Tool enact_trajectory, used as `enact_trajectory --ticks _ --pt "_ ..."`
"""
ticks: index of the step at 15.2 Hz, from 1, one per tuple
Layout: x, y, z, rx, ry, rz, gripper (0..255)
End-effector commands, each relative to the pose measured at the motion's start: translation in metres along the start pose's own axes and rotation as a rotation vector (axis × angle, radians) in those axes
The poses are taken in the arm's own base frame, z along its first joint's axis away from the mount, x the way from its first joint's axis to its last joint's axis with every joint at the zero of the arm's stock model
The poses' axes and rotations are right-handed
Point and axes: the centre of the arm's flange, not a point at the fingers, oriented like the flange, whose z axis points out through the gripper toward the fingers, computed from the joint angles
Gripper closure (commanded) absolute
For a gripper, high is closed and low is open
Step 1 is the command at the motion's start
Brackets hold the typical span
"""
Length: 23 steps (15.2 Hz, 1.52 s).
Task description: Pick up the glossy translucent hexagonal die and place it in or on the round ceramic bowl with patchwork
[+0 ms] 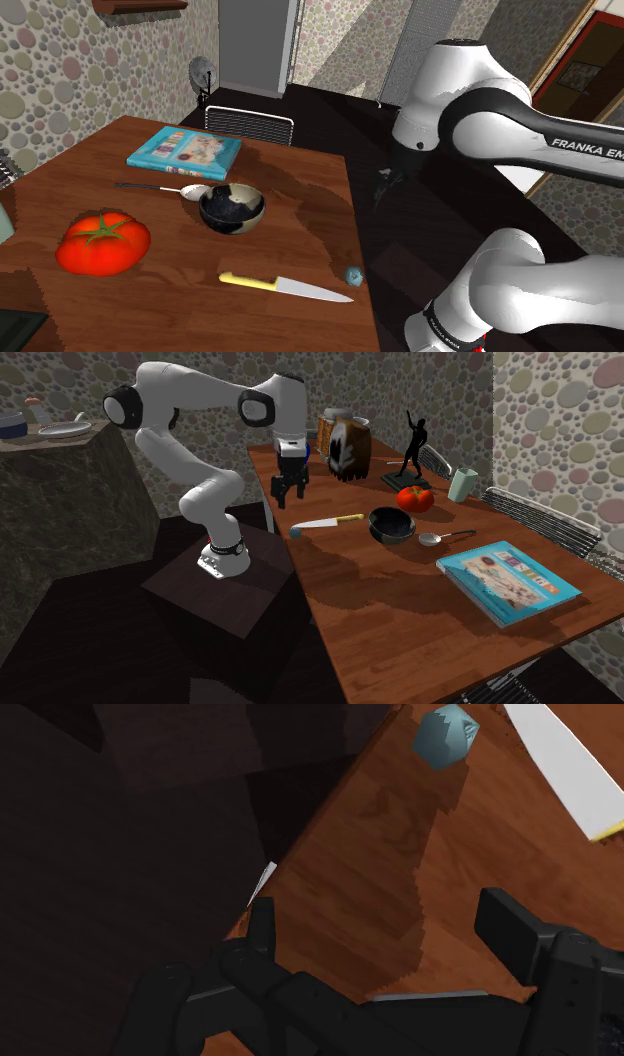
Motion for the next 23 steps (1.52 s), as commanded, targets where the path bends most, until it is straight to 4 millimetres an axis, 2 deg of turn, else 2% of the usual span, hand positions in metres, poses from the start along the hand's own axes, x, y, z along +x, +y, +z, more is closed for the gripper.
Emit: enact_trajectory --ticks 1,13,21,23 --pt "-0.013 -0.015 0.019 -0.011 0.006 -0.001 0" --pt "-0.072 -0.115 0.138 -0.082 0.036 -0.018 0" --pt "-0.072 -0.113 0.180 -0.083 0.037 -0.018 0" --pt "-0.072 -0.113 0.180 -0.083 0.037 -0.018 0"
